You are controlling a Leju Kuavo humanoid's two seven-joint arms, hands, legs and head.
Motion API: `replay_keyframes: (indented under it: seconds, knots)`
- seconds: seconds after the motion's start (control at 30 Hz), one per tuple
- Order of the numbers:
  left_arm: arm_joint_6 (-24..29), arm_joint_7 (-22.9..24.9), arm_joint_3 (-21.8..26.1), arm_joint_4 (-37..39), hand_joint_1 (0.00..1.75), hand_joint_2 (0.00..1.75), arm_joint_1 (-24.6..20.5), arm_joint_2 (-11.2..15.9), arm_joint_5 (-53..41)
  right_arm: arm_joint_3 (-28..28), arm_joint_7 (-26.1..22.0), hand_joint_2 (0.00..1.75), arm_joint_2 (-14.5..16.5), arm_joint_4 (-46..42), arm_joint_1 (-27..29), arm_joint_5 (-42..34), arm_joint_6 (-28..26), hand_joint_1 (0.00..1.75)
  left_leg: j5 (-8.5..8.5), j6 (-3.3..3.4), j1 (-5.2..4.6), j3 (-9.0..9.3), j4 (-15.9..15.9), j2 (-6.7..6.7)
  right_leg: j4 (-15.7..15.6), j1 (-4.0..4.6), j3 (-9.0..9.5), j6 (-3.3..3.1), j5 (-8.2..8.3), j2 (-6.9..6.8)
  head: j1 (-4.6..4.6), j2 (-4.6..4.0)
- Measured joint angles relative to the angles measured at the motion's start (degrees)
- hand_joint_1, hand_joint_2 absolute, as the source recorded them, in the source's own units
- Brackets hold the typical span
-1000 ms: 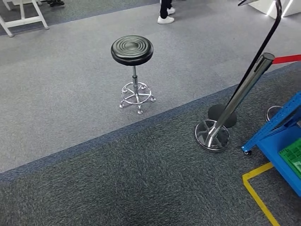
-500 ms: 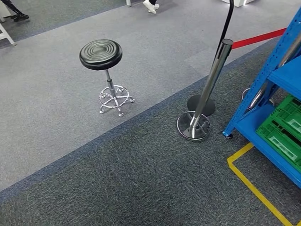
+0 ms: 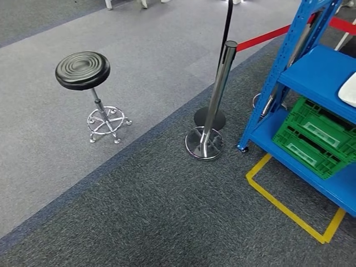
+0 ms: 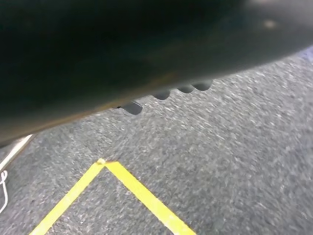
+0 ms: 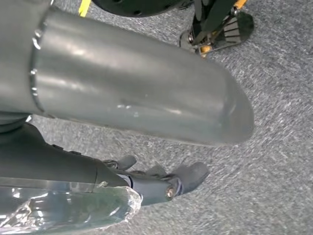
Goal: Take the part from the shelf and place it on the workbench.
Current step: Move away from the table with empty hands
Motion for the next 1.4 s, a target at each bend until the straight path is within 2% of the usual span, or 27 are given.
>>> replay_keyframes:
  seconds: [0.07,0.1,0.13,0.17,0.23,0.3,0.33,0.4,0.43,0.5,0.57,0.6,0.63,0.67,0.7,0.77,0.8,0.87,0.93,1.0,1.07,1.13,1.17,1.23,1.3,1.37,1.4]
  knots:
    - [-0.05,0.01,0.03,-0.01,0.0,0.0,0.21,-0.08,-0.02,-0.15,-0.12,0.0,0.0,0.06,-0.33,0.08,0.01,0.0,-0.05,0.24,-0.09,-0.01,-0.04,1.83,7.46,-0.14,-3.69,0.48,-3.89,-2.67,0.25,0.0]
    - [-0.07,0.01,0.05,-0.01,0.0,0.0,0.28,-0.09,-0.02,-0.22,-0.15,0.0,0.0,0.09,-0.4,0.1,0.01,0.0,-0.1,0.23,-0.13,-0.03,-0.02,2.74,10.72,-0.26,-5.23,0.71,-5.13,-3.03,0.26,0.0]
    - [-0.07,0.02,0.07,-0.01,0.0,0.0,0.31,-0.1,-0.02,-0.27,-0.17,0.0,0.0,0.15,-0.36,0.1,0.01,0.0,-0.16,0.18,-0.14,-0.03,-0.01,3.59,12.25,-0.39,-5.87,0.92,-5.29,-3.22,0.24,0.0]
    - [-0.08,0.02,0.09,-0.01,0.0,0.0,0.27,-0.1,-0.02,-0.32,-0.17,0.0,0.0,0.22,-0.28,0.12,0.01,0.0,-0.24,0.08,-0.13,0.02,0.01,4.36,11.45,-0.53,-5.3,1.07,-4.31,-3.45,0.26,0.0]
    - [-0.1,0.02,0.1,-0.01,0.0,0.0,0.19,-0.16,-0.02,-0.45,-0.17,0.0,-0.03,0.34,-0.24,0.16,0.01,0.0,-0.52,-0.33,-0.17,0.37,0.08,5.73,4.21,-0.75,-1.15,1.24,-0.68,-5.12,0.27,0.0]
    - [-0.12,0.02,0.12,-0.01,0.0,0.0,0.16,-0.19,-0.02,-0.56,-0.19,0.0,-0.07,0.39,-0.45,0.19,0.04,0.0,-0.94,-1.02,-0.47,0.68,0.38,6.8,-2.32,-0.68,2.51,0.84,1.43,-7.08,0.19,0.0]
    - [-0.12,0.02,0.14,-0.01,0.0,0.0,0.1,-0.17,-0.02,-0.6,-0.19,0.0,-0.07,0.42,-0.51,0.2,0.05,0.0,-1.07,-1.33,-0.63,0.83,0.5,7.24,-3.55,-0.57,3.06,0.49,1.61,-7.51,0.06,0.0]
    - [-0.12,0.02,0.16,-0.01,0.0,0.0,-0.11,-0.16,-0.02,-0.7,-0.2,0.0,-0.07,0.49,-0.43,0.2,0.07,0.0,-1.18,-1.85,-0.6,1.1,0.54,8.05,-3.6,-0.42,2.87,-0.31,1.64,-6.49,-0.18,0.0]
    - [-0.12,0.02,0.16,-0.01,0.0,0.0,-0.23,-0.16,-0.02,-0.77,-0.2,0.0,-0.07,0.53,-0.32,0.22,0.07,0.0,-1.55,-2.15,-0.45,1.19,0.77,7.75,-3.61,-0.44,2.81,-0.65,1.71,-5.97,-0.22,0.0]
    - [-0.12,0.02,0.2,-0.01,0.0,0.0,-0.28,-0.19,-0.04,-0.91,-0.24,0.0,-0.07,0.56,-0.33,0.31,0.07,0.0,-4.07,-2.68,-0.17,0.15,3.73,5.29,-3.71,-0.58,2.99,-1.35,2.03,-4.86,-0.33,0.0]
    - [-0.13,0.02,0.27,-0.01,0.0,0.0,-0.15,-0.18,-0.07,-0.99,-0.34,0.0,-0.07,0.59,-0.53,0.44,0.09,0.0,-8.04,-2.79,-0.11,-3.03,10.88,2.56,-3.69,-0.53,2.84,-1.82,2.31,-3.59,-0.43,0.0]
    - [-0.14,0.02,0.31,-0.01,0.0,0.0,-0.07,-0.17,-0.09,-1.02,-0.39,0.0,-0.07,0.64,-0.59,0.5,0.1,0.0,-9.34,-2.72,-0.13,-4.78,14.47,2.07,-3.67,-0.43,2.75,-1.93,2.38,-2.8,-0.44,0.0]
    - [-0.14,0.02,0.34,-0.01,0.0,0.0,0.01,-0.17,-0.09,-1.06,-0.43,0.0,-0.07,0.72,-0.61,0.55,0.11,0.0,-9.52,-2.57,-0.17,-5.94,16.61,1.87,-3.65,-0.32,2.72,-1.98,2.41,-1.99,-0.44,0.0]
    - [-0.14,0.03,0.37,-0.01,0.0,0.0,0.06,-0.16,-0.11,-1.12,-0.47,0.0,-0.07,0.8,-0.61,0.59,0.14,0.0,-8.54,-2.33,-0.21,-6.27,16.79,1.75,-3.64,-0.19,2.75,-2.0,2.43,-1.14,-0.44,0.0]
    - [-0.14,0.03,0.38,-0.01,0.0,0.0,0.07,-0.16,-0.16,-1.18,-0.54,0.0,-0.07,0.87,-0.6,0.63,0.2,0.0,-6.58,-1.98,-0.26,-5.65,14.88,1.46,-3.63,-0.07,2.84,-2.0,2.44,-0.3,-0.44,0.0]
    - [-0.13,0.03,0.43,-0.01,0.0,0.0,0.08,-0.08,-0.27,-1.25,-0.66,0.0,-0.03,0.98,-0.7,0.73,0.36,0.0,-2.13,-0.92,-0.43,-2.89,7.84,-0.8,-3.56,0.14,2.94,-1.96,2.46,1.27,-0.42,0.0]
    - [-0.11,0.02,0.47,-0.01,0.0,0.0,0.07,-0.04,-0.35,-1.28,-0.73,0.0,0.0,1.04,-0.83,0.8,0.44,0.0,-0.91,-0.53,-0.47,-1.68,4.69,-2.03,-3.46,0.22,2.81,-1.85,2.5,2.01,-0.41,0.0]
    - [-0.08,0.02,0.56,0.01,0.0,0.0,-0.05,0.03,-0.56,-1.35,-0.83,0.0,0.05,1.2,-1.06,0.97,0.6,0.0,-0.52,-0.24,-0.57,-0.73,1.94,-3.16,-3.35,0.18,2.23,-1.36,2.73,3.29,-0.38,0.0]
    - [-0.03,-0.04,0.63,0.01,0.0,0.0,-0.25,-0.02,-0.74,-1.5,-0.91,0.0,0.04,1.38,-1.01,1.14,0.74,0.0,-0.32,-0.24,-0.49,-0.54,1.18,-2.02,-3.38,-0.01,1.5,-0.69,2.9,3.98,-0.37,0.0]
    - [0.05,-0.25,0.68,0.01,0.0,0.0,-0.36,-0.07,-0.81,-1.71,-1.07,0.0,0.04,1.56,-1.06,1.35,0.84,0.0,0.11,0.02,-0.28,-0.34,0.39,-0.49,-1.12,0.12,0.05,-0.14,1.18,1.59,-0.08,0.0]
    - [0.13,-0.54,0.75,0.04,0.0,0.0,-0.29,-0.09,-0.87,-1.87,-1.3,0.0,0.03,1.7,-1.38,1.56,0.98,0.0,0.22,0.2,-0.27,-0.35,0.14,1.28,5.26,0.18,-2.98,0.31,-2.64,-1.82,0.21,0.0]
    - [0.19,-0.8,0.86,0.14,0.0,0.0,-0.25,-0.03,-0.89,-2.02,-1.47,0.0,0.02,1.84,-1.5,1.66,1.15,0.0,0.17,0.22,-0.35,-0.45,0.19,3.13,11.17,-0.06,-5.61,0.76,-5.03,-3.01,0.25,0.0]
    - [0.21,-0.9,0.91,0.2,0.0,0.0,-0.29,0.02,-0.9,-2.08,-1.51,0.0,0.02,1.88,-1.41,1.67,1.25,0.0,0.14,0.18,-0.36,-0.49,0.22,3.96,11.6,-0.2,-5.6,0.94,-4.75,-3.28,0.25,0.0]
    - [0.24,-1.03,1.04,0.4,0.0,0.0,-0.49,0.09,-0.94,-2.18,-1.55,0.0,0.01,1.92,-1.23,1.75,1.44,0.0,-0.02,-0.05,-0.34,-0.41,0.36,5.36,6.09,-0.5,-2.2,1.19,-1.69,-4.48,0.27,0.0]
    - [0.37,-1.15,1.19,0.68,0.0,0.0,-0.62,0.22,-0.98,-2.31,-1.63,0.0,0.0,1.92,-1.38,1.91,1.62,0.0,-0.36,-0.63,-0.55,-0.22,0.71,6.43,-1.1,-0.56,1.92,0.94,0.69,-7.01,0.26,0.0]
    - [0.54,-1.33,1.3,0.98,0.0,0.0,-0.76,0.45,-1.02,-2.36,-1.69,0.0,0.0,1.92,-1.5,1.98,1.86,0.0,-0.54,-1.34,-0.74,0.06,0.92,7.28,-3.5,-0.42,3.09,0.15,1.17,-7.92,0.08,0.0]
    - [0.62,-1.44,1.34,1.11,0.0,0.0,-0.87,0.52,-1.03,-2.36,-1.58,0.0,0.0,1.92,-1.41,1.87,1.98,0.0,-0.54,-1.66,-0.69,0.22,0.92,7.71,-3.47,-0.36,2.96,-0.28,1.36,-7.32,0.01,0.0]
